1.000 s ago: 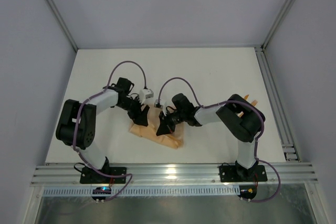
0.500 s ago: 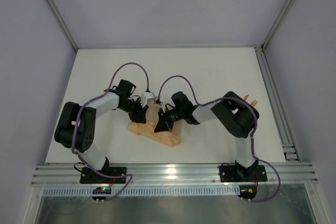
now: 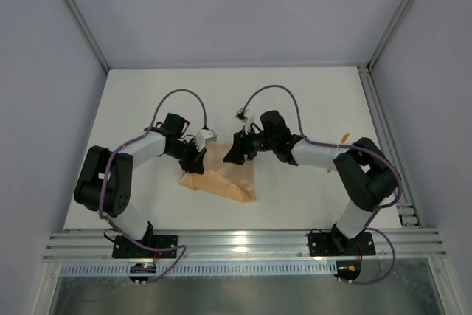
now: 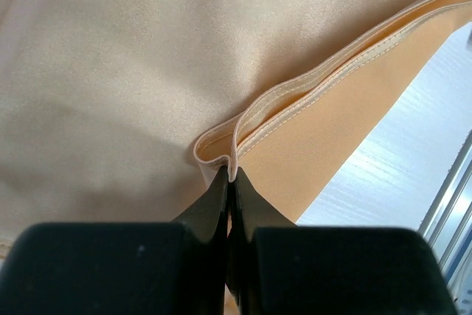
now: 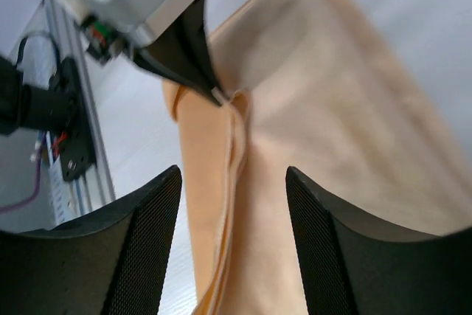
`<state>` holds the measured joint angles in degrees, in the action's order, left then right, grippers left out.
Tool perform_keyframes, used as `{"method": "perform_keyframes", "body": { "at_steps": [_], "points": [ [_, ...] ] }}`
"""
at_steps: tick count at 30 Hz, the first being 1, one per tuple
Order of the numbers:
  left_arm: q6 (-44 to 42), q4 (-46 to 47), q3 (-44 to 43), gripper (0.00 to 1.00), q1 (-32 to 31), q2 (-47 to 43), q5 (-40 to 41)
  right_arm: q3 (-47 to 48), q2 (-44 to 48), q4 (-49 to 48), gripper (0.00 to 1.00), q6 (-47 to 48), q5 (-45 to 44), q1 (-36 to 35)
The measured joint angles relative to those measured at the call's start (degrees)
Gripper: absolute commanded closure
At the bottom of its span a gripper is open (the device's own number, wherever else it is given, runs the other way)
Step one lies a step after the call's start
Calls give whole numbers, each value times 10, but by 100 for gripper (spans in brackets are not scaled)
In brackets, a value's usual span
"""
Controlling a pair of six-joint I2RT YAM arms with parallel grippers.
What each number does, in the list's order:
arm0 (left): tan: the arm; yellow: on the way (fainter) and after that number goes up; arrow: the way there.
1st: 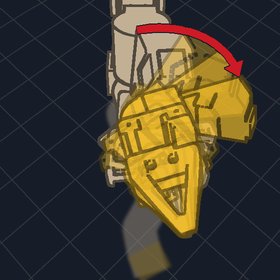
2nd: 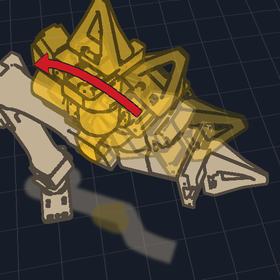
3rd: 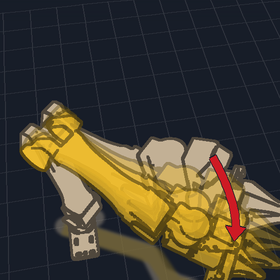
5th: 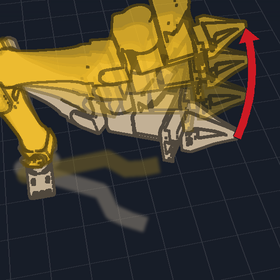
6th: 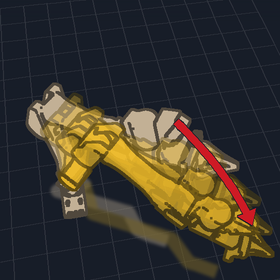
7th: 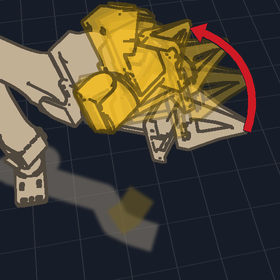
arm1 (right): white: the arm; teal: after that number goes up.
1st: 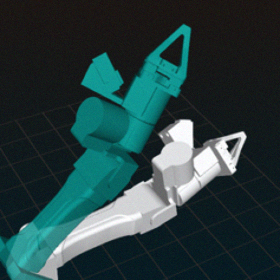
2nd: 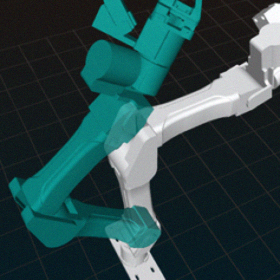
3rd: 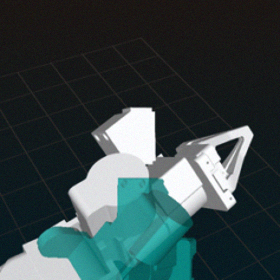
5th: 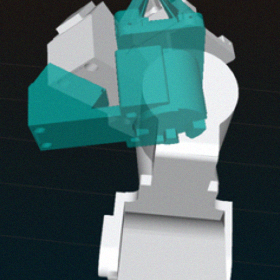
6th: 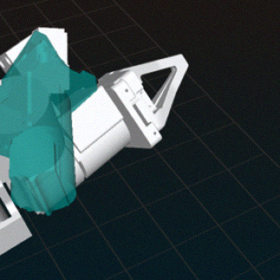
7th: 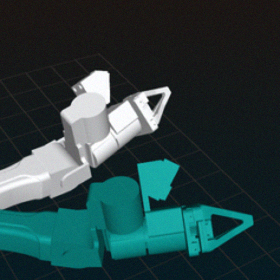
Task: Fold the napkin into a case and place the utensils inside
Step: Fold the lower triangle-folded napkin at the center of the board.
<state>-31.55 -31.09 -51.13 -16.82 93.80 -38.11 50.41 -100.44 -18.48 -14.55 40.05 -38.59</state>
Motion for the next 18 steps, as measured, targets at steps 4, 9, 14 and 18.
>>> {"method": "perform_keyframes", "body": {
  "at_steps": [4,9,14,18],
  "points": [
    [10,1,7,100,1,-11,1,8,50,31,36,-9,-71,64],
    [18,3,19,100,1,-23,2,57,-16,90,36,-5,-130,83],
    [29,4,29,100,7,-40,2,72,-73,108,49,-3,-127,79],
    [38,5,31,100,12,-50,-1,67,-76,108,77,-7,-131,79]
  ]
}}
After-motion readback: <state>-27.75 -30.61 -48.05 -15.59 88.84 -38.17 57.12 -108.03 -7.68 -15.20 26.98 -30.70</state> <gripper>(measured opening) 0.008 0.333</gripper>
